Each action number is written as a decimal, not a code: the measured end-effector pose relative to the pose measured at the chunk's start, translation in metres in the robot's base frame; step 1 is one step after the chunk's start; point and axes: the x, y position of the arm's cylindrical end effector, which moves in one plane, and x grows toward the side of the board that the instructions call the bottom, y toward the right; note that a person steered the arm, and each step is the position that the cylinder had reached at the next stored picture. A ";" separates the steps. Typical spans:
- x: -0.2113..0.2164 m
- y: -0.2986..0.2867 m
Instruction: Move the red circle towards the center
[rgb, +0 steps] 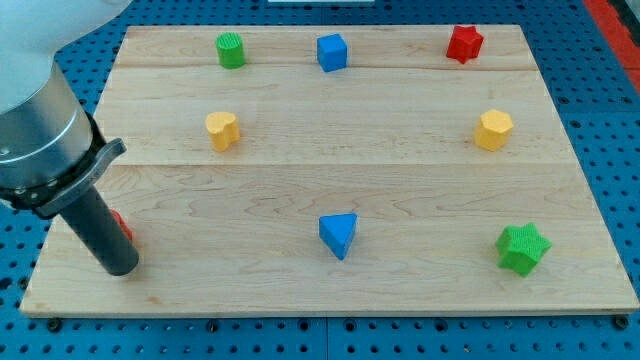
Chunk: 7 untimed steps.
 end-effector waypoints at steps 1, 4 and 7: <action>0.000 -0.071; -0.032 -0.075; -0.042 -0.085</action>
